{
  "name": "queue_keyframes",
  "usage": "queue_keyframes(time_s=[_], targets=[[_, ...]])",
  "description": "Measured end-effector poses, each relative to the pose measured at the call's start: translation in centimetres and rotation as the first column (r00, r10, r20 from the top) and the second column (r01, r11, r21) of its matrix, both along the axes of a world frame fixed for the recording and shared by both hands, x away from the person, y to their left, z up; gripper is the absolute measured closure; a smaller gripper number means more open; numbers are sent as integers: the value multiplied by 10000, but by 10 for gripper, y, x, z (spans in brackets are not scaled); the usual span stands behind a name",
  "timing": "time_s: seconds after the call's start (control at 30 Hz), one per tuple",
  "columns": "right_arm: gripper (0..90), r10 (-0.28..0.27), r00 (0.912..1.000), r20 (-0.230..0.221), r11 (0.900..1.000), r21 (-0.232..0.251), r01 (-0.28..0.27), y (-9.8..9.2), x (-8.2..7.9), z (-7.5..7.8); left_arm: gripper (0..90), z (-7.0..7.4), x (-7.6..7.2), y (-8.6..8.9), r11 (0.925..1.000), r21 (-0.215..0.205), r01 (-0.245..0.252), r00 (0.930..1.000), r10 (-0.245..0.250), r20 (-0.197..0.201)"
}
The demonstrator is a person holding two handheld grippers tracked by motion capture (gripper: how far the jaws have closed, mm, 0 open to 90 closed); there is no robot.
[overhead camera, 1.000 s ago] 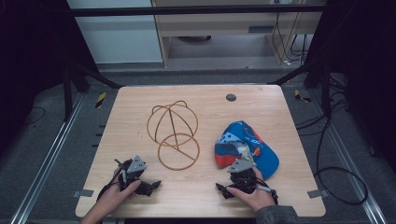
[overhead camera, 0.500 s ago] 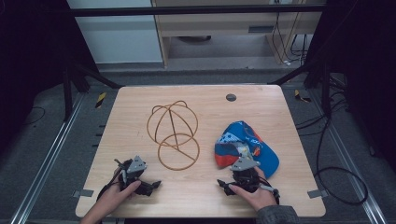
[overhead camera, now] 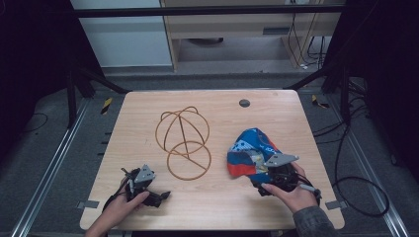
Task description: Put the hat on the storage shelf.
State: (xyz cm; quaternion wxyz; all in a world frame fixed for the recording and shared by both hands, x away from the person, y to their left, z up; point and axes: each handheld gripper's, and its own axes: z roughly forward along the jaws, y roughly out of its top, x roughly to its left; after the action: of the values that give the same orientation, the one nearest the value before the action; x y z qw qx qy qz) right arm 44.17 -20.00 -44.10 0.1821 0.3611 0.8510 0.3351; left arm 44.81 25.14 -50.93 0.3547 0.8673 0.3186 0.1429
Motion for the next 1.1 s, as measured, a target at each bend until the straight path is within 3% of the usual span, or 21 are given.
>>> queue_keyframes(time_s=[0.33,0.73,1.1], targets=[[173,63,9984,-558,9946,-1032,-120,-11,24,24,0,0,0,0,10000,11,5,10000,-5,-2],[258,-7,9880,-1548,9909,-1328,-201,-15,51,38,0,0,0,0,10000,0,-3,10000,3,-1],[405,232,9811,-1923,9896,-1349,-499,-15,71,57,0,0,0,0,10000,-1,-16,10000,16,-1]])
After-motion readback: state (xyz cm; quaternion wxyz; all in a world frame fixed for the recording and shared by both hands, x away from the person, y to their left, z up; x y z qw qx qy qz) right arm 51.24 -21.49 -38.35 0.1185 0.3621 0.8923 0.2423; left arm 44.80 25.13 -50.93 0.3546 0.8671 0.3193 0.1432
